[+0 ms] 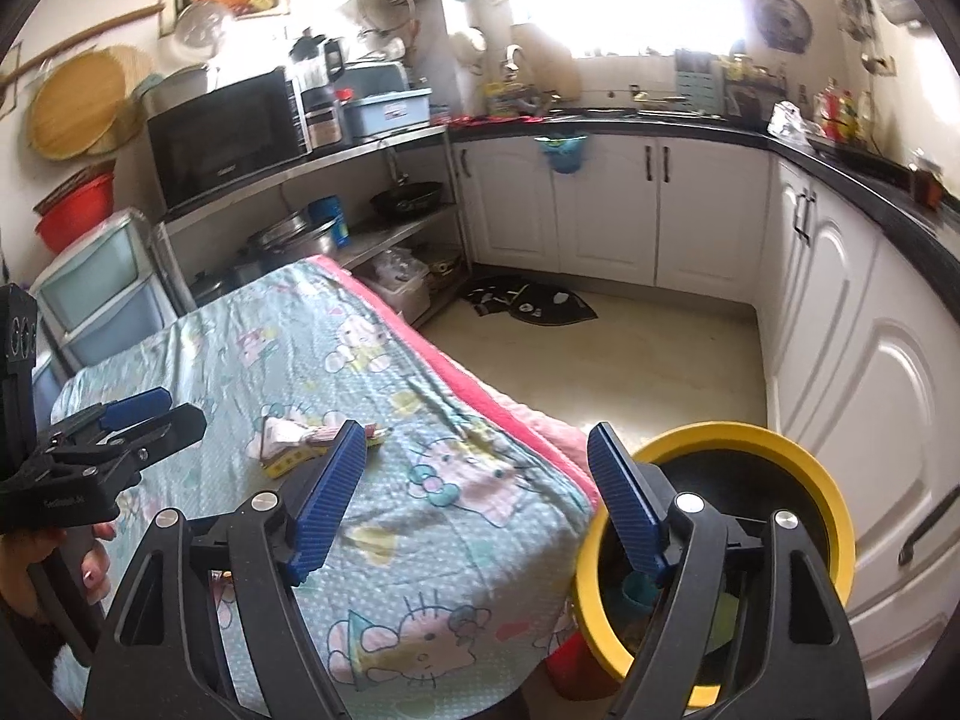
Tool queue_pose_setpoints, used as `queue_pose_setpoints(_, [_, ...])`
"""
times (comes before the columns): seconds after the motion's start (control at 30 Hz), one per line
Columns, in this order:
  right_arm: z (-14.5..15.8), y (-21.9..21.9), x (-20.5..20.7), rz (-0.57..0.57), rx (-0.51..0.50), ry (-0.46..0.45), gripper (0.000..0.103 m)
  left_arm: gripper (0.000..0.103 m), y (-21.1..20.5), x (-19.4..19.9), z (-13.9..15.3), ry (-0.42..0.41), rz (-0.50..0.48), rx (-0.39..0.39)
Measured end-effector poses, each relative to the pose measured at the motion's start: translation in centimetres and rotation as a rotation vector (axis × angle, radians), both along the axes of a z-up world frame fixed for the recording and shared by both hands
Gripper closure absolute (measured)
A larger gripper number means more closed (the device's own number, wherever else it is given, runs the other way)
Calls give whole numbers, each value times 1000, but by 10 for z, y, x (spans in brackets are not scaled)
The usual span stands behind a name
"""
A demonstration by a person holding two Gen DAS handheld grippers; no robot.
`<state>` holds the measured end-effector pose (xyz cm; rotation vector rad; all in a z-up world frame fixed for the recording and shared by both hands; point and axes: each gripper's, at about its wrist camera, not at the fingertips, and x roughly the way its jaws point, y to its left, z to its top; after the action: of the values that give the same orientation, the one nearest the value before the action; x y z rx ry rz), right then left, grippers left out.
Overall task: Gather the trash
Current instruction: 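Move both open tools back over the last snacks on the bed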
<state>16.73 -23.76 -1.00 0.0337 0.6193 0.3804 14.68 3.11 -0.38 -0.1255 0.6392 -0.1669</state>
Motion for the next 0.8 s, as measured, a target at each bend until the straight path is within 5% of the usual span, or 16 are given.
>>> queue_pose_setpoints(0.37, [-7, 53, 19, 177, -88, 24, 29, 11, 36, -12, -14, 46, 20, 24])
queue_pose_setpoints(0.8, [-44, 126, 59, 410, -285, 97, 29, 11, 41, -25, -47, 139, -117, 103])
